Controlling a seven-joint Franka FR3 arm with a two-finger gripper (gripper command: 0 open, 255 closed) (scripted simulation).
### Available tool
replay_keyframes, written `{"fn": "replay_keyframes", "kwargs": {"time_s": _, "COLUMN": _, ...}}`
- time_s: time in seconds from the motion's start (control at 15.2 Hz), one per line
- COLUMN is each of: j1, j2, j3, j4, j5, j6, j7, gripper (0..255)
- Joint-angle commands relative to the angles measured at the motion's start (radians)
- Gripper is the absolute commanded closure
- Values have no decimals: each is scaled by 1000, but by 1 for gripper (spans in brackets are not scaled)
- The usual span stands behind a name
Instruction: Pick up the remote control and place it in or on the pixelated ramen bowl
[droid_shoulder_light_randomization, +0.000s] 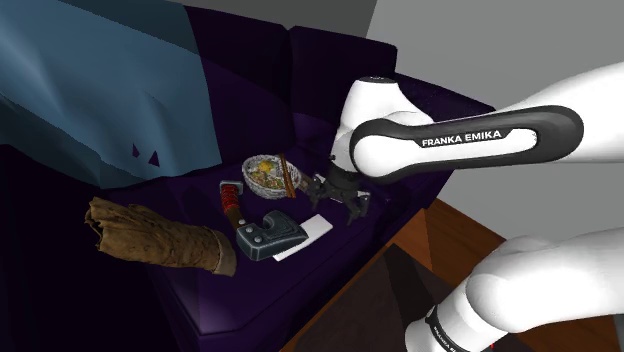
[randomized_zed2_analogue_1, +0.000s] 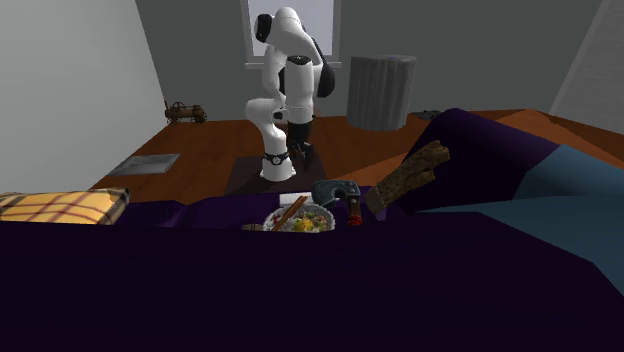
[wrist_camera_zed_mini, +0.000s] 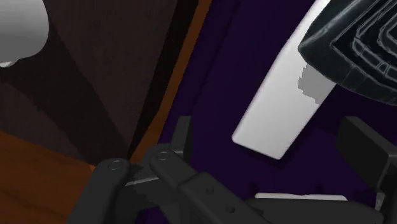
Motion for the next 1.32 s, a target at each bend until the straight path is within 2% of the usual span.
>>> {"fn": "replay_keyframes", "kwargs": {"time_s": 0.0, "j1": -38, "j2": 85, "j3": 60, "j4": 16, "j5": 10, "j6": 79, "j7": 146, "gripper": 0}}
{"fn": "replay_keyframes", "kwargs": {"time_s": 0.33, "j1": -145, "j2": 297, "j3": 183, "j4": 64, "j5": -47, "j6": 252, "j7": 482, "gripper": 0}}
{"fn": "replay_keyframes", "kwargs": {"time_s": 0.86, "j1": -170, "j2": 405, "j3": 210, "j4": 33, "j5": -118, "j6": 379, "j7": 537, "gripper": 0}}
{"fn": "replay_keyframes", "kwargs": {"time_s": 1.25, "j1": -169, "j2": 405, "j3": 210, "j4": 33, "j5": -119, "j6": 379, "j7": 537, "gripper": 0}}
